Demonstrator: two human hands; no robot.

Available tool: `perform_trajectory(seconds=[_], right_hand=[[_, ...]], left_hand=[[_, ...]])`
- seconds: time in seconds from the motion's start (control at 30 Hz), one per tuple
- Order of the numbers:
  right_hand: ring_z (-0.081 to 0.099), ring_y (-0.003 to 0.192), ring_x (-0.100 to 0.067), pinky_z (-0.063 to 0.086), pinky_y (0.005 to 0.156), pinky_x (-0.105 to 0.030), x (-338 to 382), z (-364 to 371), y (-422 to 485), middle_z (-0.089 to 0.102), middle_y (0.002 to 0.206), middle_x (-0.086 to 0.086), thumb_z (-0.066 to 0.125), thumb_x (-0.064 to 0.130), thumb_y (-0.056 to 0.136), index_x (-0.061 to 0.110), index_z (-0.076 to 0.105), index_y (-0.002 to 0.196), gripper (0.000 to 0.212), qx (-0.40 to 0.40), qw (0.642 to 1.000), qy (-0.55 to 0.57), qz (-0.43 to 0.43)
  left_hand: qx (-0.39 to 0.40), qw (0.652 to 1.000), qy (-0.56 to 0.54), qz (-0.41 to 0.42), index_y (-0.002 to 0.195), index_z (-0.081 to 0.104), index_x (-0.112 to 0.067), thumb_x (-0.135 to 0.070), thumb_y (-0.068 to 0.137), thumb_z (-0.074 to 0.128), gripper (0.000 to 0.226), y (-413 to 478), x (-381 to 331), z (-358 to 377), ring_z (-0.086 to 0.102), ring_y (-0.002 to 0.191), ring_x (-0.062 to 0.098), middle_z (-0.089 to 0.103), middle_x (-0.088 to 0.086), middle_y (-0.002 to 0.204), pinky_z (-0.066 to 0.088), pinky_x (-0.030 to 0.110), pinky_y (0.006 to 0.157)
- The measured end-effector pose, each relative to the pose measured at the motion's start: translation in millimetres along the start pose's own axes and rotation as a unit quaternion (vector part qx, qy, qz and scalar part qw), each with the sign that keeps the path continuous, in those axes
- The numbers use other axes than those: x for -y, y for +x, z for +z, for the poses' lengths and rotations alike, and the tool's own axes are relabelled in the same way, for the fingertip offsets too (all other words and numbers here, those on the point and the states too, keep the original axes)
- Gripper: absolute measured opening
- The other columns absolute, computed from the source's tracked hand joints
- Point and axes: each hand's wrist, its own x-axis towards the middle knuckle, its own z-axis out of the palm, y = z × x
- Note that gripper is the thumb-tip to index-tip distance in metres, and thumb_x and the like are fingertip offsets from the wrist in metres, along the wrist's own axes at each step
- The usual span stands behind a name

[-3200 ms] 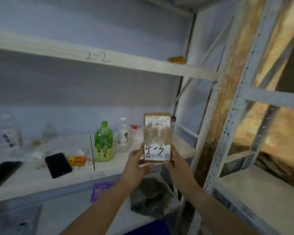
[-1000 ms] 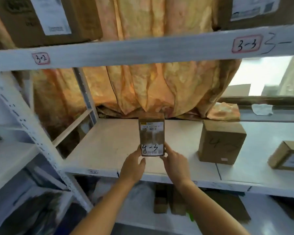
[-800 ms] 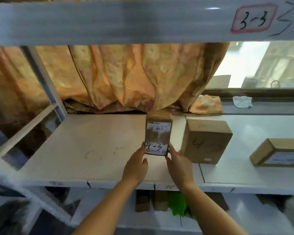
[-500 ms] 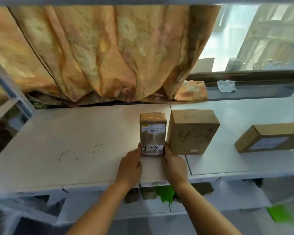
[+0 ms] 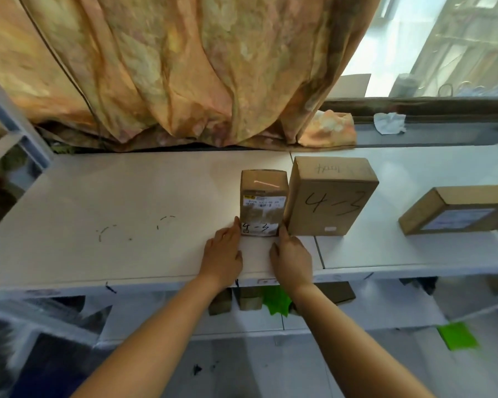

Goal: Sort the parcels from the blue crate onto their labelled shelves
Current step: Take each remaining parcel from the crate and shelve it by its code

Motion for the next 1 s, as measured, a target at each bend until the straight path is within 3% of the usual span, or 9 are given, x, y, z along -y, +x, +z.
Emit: perform_trajectory(seconds=[0.17,0.37,0.53,0.63,0.73,0.8,0.9,1.0], right_hand=[[0.06,0.085,-0.024,0.05,0.072,-0.033,-13,2,-2,0.064,0.098,-0.013,0.036,0.014,0.099,0.015,0.031,0.147,0.049,-0.015,0.999,0.042,-0.021],[0.057,0.1,-0.025,0.045,0.086,-0.03,-8,26,-11,0.067,0.109,-0.012,0.04,0.003,0.094,0.007,0.037,0.144,0.051,-0.163,0.985,0.034,-0.042],[0.056,0.103,-0.024,0.043,0.08,-0.027,-13,35,-10,0.067,0.109,-0.009,0.04,0.001,0.093,0.012,0.046,0.138,0.047,-0.219,0.974,0.022,-0.045],[0.056,0.105,-0.026,0.036,0.072,-0.027,-19,28,-8,0.066,0.111,-0.01,0.035,0.0,0.092,0.014,0.047,0.136,0.048,-0.18,0.981,0.021,-0.065],[0.056,0.11,-0.027,0.042,0.082,-0.029,-24,14,0,0.064,0.117,-0.01,0.032,-0.004,0.09,0.013,0.053,0.131,0.049,-0.084,0.991,0.059,-0.082],[0.058,0.098,-0.022,0.045,0.083,-0.028,-28,3,6,0.065,0.109,-0.007,0.032,-0.004,0.092,0.01,0.06,0.123,0.044,-0.025,0.987,0.141,-0.069],[0.046,0.069,-0.01,0.042,0.075,-0.026,-37,-8,10,0.057,0.095,-0.007,0.031,-0.004,0.095,0.005,0.06,0.122,0.041,0.031,0.965,0.258,-0.024],[0.049,0.069,-0.01,0.048,0.075,-0.028,-41,-9,6,0.06,0.096,-0.009,0.033,-0.008,0.093,0.007,0.058,0.127,0.045,0.014,0.961,0.276,-0.029]], left_hand=[[-0.03,1.0,-0.005,-0.008,0.15,-0.003,-0.02,-0.019,0.094,0.04,0.071,-6,2,9,0.019,0.141,0.018,0.022,0.0,0.155,0.021,0.037,0.112],[-0.133,0.99,0.033,0.038,0.15,0.014,-0.016,-0.013,0.093,0.043,0.064,-10,3,20,0.034,0.132,0.029,0.039,0.014,0.145,0.029,0.042,0.105],[-0.163,0.981,0.088,0.057,0.148,0.022,-0.02,-0.009,0.091,0.042,0.062,-4,11,23,0.038,0.126,0.038,0.044,0.024,0.137,0.032,0.044,0.099],[-0.148,0.985,0.084,0.042,0.15,0.015,-0.026,-0.013,0.092,0.038,0.064,0,15,23,0.036,0.128,0.039,0.04,0.022,0.14,0.028,0.041,0.103],[-0.149,0.984,0.09,0.035,0.149,0.015,-0.028,-0.016,0.092,0.036,0.062,2,16,24,0.036,0.127,0.041,0.038,0.022,0.142,0.027,0.04,0.105],[-0.149,0.984,0.089,0.039,0.149,0.015,-0.03,-0.018,0.092,0.036,0.062,1,15,24,0.036,0.127,0.041,0.038,0.021,0.142,0.028,0.04,0.105],[-0.148,0.984,0.09,0.037,0.149,0.017,-0.029,-0.019,0.093,0.034,0.059,1,18,25,0.033,0.131,0.038,0.037,0.018,0.144,0.025,0.04,0.107],[-0.143,0.989,0.046,0.012,0.149,0.017,-0.025,-0.024,0.095,0.033,0.056,3,20,25,0.031,0.134,0.038,0.032,0.014,0.149,0.024,0.04,0.11]])
